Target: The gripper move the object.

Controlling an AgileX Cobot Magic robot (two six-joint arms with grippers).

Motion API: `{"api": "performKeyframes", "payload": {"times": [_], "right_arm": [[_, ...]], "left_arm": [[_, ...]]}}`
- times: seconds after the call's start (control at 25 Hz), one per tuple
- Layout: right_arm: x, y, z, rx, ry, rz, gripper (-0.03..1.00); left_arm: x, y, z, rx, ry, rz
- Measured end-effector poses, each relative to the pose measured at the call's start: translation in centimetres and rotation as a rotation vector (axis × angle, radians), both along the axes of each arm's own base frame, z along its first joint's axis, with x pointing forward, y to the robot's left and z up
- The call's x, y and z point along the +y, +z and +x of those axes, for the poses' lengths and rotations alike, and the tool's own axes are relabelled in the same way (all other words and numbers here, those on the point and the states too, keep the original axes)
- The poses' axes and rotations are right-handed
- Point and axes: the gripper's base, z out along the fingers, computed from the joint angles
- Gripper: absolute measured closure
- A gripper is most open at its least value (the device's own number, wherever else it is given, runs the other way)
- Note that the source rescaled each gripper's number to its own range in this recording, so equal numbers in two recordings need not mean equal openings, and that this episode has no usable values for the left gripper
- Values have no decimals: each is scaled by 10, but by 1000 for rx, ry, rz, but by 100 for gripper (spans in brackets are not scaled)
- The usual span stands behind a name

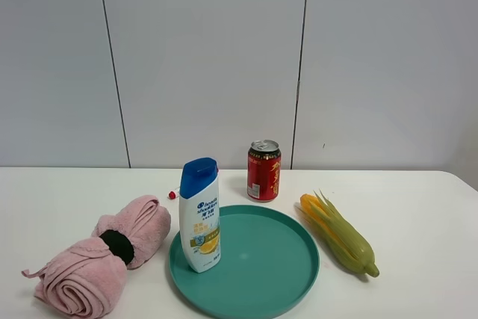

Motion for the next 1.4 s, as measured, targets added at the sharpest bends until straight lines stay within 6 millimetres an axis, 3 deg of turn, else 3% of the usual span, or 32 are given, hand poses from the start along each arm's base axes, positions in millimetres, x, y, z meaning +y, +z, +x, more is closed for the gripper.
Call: {"api": "performKeyframes", "payload": {"times": [0.16, 0.48, 0.68, 1.0, 1.4], "right_arm": [[0, -14, -1, 0, 51, -25, 20], [0, -13, 3, -62, 71, -35, 20], [2, -26, -5, -87, 87, -29, 21], [3, -27, -15, -147, 86, -39, 21], [-5, -28, -20, -175, -42, -10, 21]], "left_arm": [[0, 0, 0, 0, 0, 0], [0, 0, 0, 0, 0, 0], [0, 0, 0, 0, 0, 0], [0, 0, 0, 0, 0, 0], [0, 0, 0, 0, 0, 0]]}}
